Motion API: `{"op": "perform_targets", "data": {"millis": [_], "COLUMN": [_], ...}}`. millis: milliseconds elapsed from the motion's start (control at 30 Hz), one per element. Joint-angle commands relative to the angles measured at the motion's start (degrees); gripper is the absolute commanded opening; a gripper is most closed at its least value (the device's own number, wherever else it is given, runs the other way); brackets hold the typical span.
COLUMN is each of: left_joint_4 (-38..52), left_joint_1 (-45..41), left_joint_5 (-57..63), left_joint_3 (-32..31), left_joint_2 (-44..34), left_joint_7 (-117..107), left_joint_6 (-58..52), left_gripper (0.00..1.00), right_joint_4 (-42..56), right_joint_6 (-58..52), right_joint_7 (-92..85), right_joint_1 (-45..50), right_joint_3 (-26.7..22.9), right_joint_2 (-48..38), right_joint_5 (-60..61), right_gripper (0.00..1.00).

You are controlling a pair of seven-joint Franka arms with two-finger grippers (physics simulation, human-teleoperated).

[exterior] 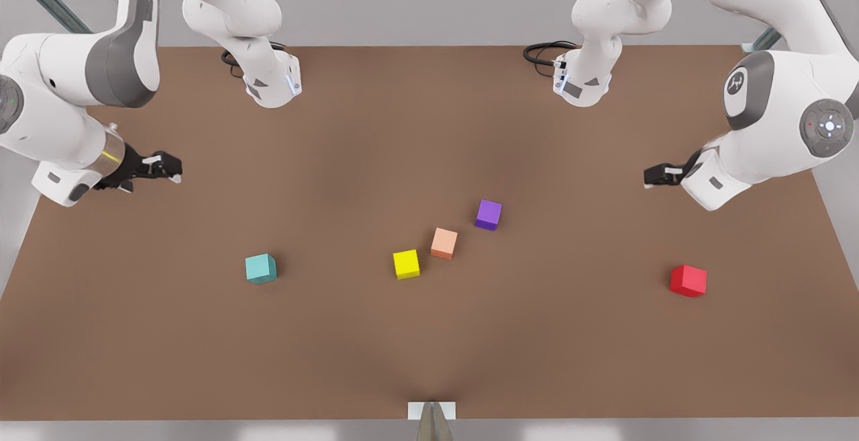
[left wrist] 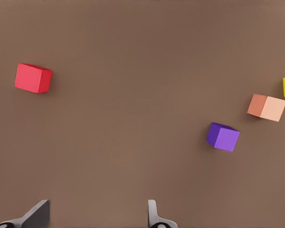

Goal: Pick up red wooden cube and pass to hand red wooden cube and place in blue wooden cube

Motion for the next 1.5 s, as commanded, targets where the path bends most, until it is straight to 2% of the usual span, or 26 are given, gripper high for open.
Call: {"op": "perform_targets", "data": {"millis": [0,67,167,200,300,400,600,700,800,867,1300,1467], "left_joint_4": [-0.04,-0.04,7.78,8.4,8.31,8.31,7.44,3.04,2.69,-0.83,-2.32,-2.32], "left_joint_1": [0.0,0.0,2.8,4.74,9.66,12.56,13.27,13.18,13.09,12.74,11.16,11.33], "left_joint_5": [-0.14,-0.14,0.38,0.3,0.12,0.12,0.38,1.26,4.25,3.9,3.72,3.72], "left_joint_3": [0.0,0.17,4.74,4.74,4.65,4.74,6.76,7.64,7.64,7.64,7.38,7.38], "left_joint_2": [-0.15,0.37,16.63,19.8,25.95,29.82,33.34,33.07,33.51,33.07,33.42,35.36], "left_joint_7": [0.32,0.32,7.7,11.91,26.07,38.02,54.72,60.35,60.17,59.65,49.01,38.12], "left_joint_6": [2.83,3.0,9.94,14.51,23.92,27.87,34.47,39.83,41.32,43.61,44.4,45.45], "left_gripper": [1.0,1.0,1.0,1.0,1.0,1.0,1.0,1.0,1.0,1.0,1.0,1.0], "right_joint_4": [-0.09,-1.05,-0.97,-0.61,-0.62,-0.44,0.7,0.97,1.32,1.32,1.32,1.32], "right_joint_6": [2.79,2.97,3.41,4.37,5.43,7.19,7.01,6.66,6.66,6.66,6.31,6.31], "right_joint_7": [-5.2,-5.46,-5.46,-5.46,-5.46,-5.37,-5.99,-5.99,-5.99,-5.81,-5.81,-5.81], "right_joint_1": [-0.2,-0.29,0.24,-0.11,0.24,3.76,3.32,3.4,3.32,3.49,3.76,3.84], "right_joint_3": [-0.05,-0.05,-0.05,-0.23,-0.14,-0.05,-0.49,-0.49,-0.49,-0.49,-0.14,-0.14], "right_joint_2": [-0.09,0.44,1.14,1.93,3.96,5.8,6.15,6.77,6.86,6.95,8.18,8.26], "right_joint_5": [0.14,0.32,-1.09,-2.14,-3.81,-6.98,-6.8,-6.89,-6.8,-6.89,-6.8,-6.8], "right_gripper": [1.0,1.0,1.0,1.0,1.0,1.0,1.0,1.0,1.0,1.0,1.0,1.0]}}
